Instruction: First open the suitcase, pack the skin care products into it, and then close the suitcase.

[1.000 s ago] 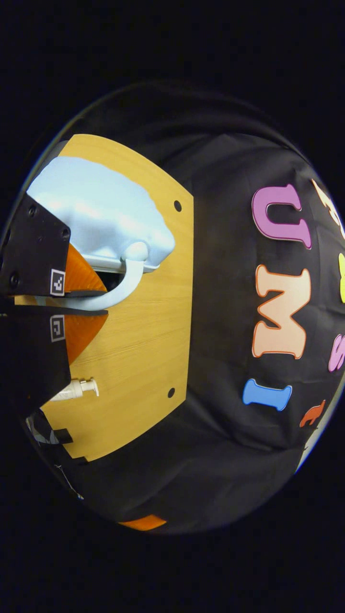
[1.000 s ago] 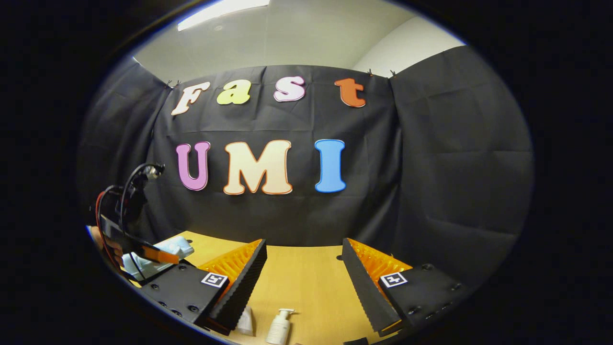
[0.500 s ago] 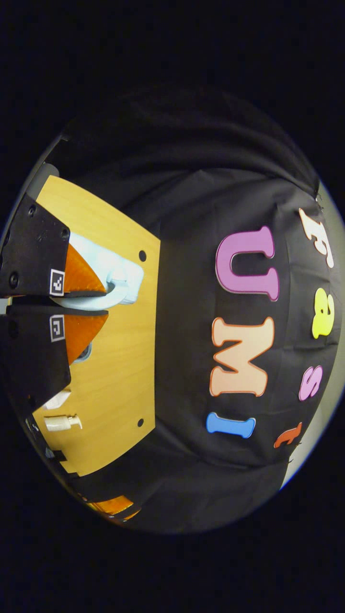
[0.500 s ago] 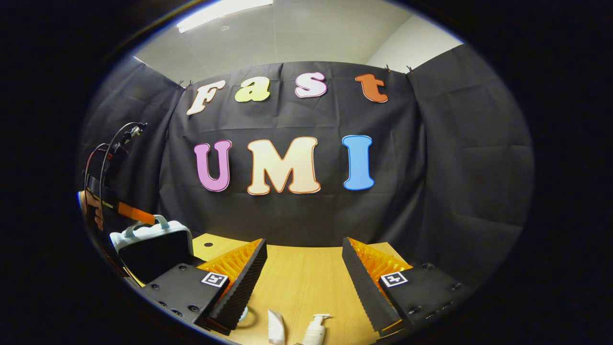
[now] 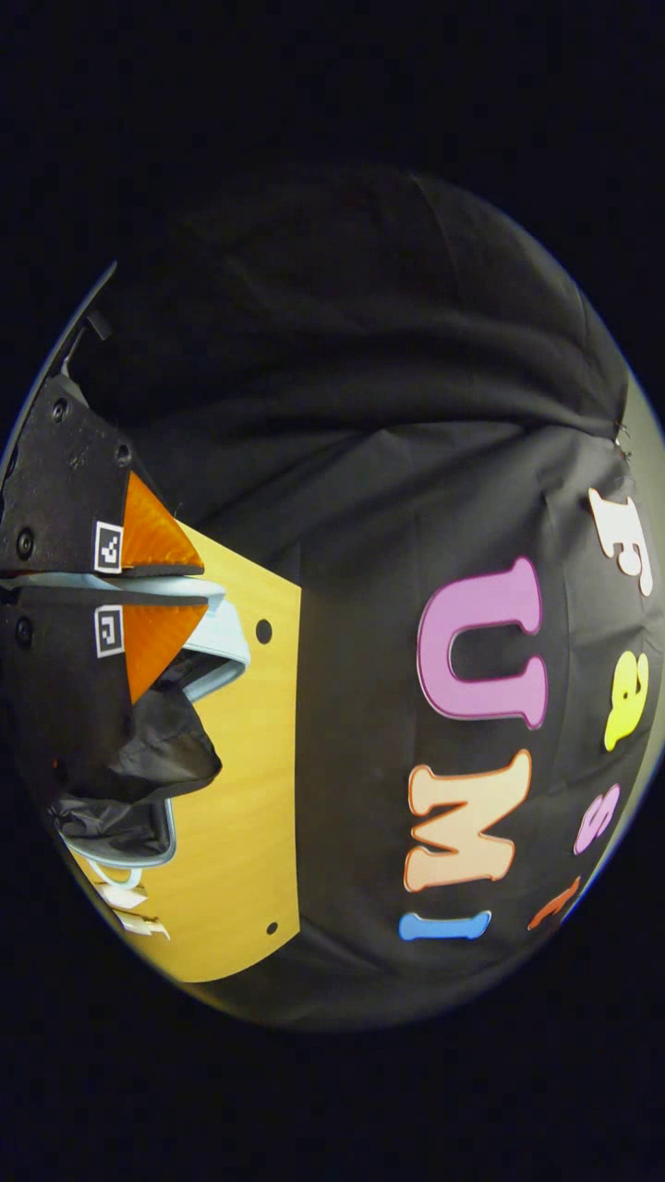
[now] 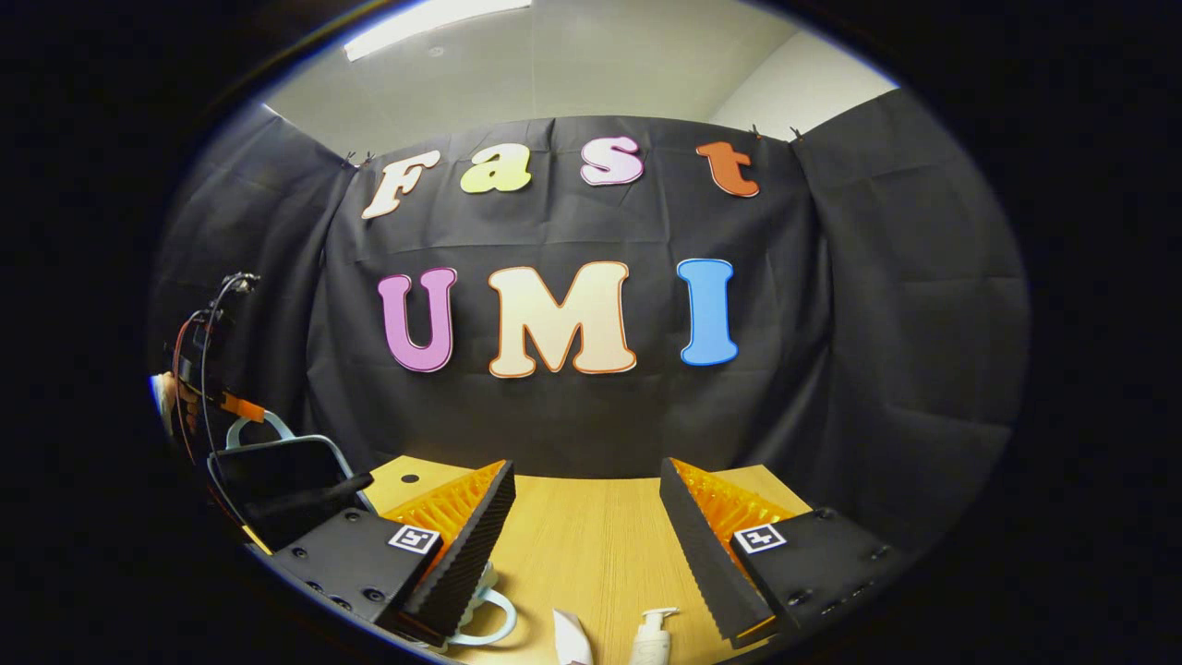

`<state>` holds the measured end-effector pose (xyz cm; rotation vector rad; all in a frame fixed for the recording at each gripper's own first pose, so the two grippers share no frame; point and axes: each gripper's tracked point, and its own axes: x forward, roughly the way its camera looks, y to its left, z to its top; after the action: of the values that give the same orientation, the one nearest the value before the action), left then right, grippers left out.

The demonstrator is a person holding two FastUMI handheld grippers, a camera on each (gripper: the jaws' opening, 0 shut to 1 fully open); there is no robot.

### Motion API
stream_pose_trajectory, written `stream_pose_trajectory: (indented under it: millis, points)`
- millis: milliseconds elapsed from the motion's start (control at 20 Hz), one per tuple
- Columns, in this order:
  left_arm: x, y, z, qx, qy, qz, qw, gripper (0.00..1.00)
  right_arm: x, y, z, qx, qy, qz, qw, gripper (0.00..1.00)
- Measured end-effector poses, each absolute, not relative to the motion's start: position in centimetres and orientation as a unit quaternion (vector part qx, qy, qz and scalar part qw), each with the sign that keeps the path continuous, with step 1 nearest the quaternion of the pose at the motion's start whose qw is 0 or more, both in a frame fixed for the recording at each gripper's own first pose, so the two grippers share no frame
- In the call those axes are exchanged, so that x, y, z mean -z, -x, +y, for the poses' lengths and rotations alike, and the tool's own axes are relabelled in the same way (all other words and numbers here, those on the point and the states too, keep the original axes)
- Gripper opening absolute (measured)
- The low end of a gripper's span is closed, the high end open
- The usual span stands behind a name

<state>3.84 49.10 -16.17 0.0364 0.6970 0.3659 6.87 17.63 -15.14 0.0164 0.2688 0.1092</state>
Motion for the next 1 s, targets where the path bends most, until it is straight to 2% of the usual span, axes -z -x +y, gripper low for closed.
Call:
stream_pose_trajectory:
  millis: [300, 650, 900, 1000]
  points:
    - [24.5, -0.9, 57.5, -0.232, 0.044, 0.386, 0.892, 0.00, 15.9, -7.5, 19.6, -0.059, 0.021, 0.146, 0.987, 0.99]
    - [38.9, 2.6, 60.7, -0.259, 0.124, 0.449, 0.846, 0.00, 17.4, -7.5, 20.8, -0.061, 0.082, 0.179, 0.979, 1.00]
    - [40.8, 3.1, 61.9, -0.267, 0.138, 0.420, 0.856, 0.00, 17.1, -6.8, 21.1, -0.066, 0.109, 0.183, 0.975, 1.00]
    - [40.5, 3.9, 63.1, -0.299, 0.112, 0.413, 0.853, 0.06, 16.8, -6.4, 20.9, -0.069, 0.112, 0.177, 0.975, 1.00]
